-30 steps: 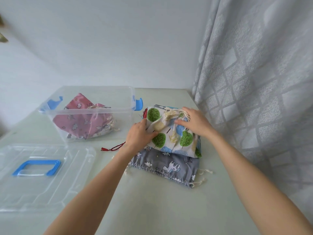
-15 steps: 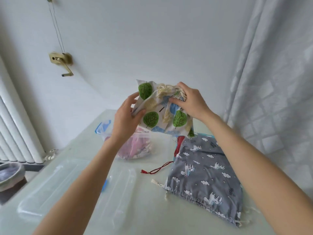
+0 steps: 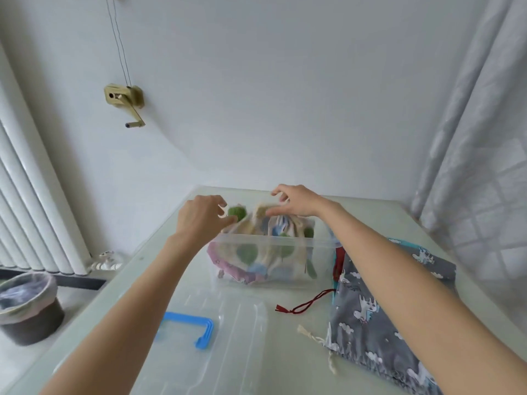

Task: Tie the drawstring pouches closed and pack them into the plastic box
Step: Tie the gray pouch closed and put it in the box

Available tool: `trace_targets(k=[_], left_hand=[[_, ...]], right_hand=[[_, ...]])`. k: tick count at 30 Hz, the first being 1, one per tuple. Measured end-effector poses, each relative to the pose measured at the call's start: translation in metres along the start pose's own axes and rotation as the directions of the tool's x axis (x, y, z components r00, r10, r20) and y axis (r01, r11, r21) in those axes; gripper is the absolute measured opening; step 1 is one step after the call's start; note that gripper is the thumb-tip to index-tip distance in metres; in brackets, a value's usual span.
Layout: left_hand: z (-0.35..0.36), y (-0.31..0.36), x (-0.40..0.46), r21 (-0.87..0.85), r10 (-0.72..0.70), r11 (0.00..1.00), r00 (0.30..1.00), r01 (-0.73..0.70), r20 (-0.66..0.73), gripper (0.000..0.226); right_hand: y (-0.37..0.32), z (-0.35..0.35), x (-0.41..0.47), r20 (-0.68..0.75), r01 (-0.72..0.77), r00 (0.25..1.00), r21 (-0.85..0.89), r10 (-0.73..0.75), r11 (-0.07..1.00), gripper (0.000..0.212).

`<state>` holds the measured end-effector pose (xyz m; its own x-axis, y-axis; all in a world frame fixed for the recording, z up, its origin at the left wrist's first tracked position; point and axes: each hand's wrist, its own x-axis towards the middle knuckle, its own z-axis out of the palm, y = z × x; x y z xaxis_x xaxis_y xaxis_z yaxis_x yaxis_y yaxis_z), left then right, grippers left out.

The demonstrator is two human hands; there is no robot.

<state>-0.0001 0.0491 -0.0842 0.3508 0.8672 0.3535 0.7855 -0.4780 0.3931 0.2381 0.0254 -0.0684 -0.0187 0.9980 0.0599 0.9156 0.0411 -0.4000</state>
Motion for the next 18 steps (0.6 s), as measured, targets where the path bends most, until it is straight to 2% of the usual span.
trace_targets(k=[2, 8, 11, 14, 18], left_hand=[[0.003, 0.003, -0.001, -0.006, 0.025, 1.0, 0.998, -0.025, -0.063, 0.037], [0.012, 0.045, -0.037, -0.275, 0.15, 0.93, 0.934, -0.244, -0.324, 0.017], [0.03, 0.072, -0.066, -0.389, 0.194, 0.865, 0.925, -0.318, -0.326, 0.021], [0.055, 0.103, -0.097, -0.459, 0.258, 0.823, 0.94, -0.334, -0.222, 0.023], [0.093, 0.13, -0.135, -0.478, 0.347, 0.839, 0.932, -0.26, 0.104, 0.022]], right_hand=[[0.004, 0.005, -0.002, -0.043, 0.001, 0.999, 0.062, 0.001, 0.998, 0.061], [0.001, -0.008, -0.068, -0.308, 0.147, 0.945, 0.113, -0.106, 0.983, 0.023], [0.004, -0.009, -0.128, -0.401, 0.163, 0.912, 0.166, -0.084, 0.972, 0.014], [0.02, 0.0, -0.191, -0.414, 0.086, 0.91, 0.235, 0.02, 0.968, 0.011], [0.052, 0.029, -0.256, -0.361, -0.041, 0.924, 0.238, 0.128, 0.97, 0.01]])
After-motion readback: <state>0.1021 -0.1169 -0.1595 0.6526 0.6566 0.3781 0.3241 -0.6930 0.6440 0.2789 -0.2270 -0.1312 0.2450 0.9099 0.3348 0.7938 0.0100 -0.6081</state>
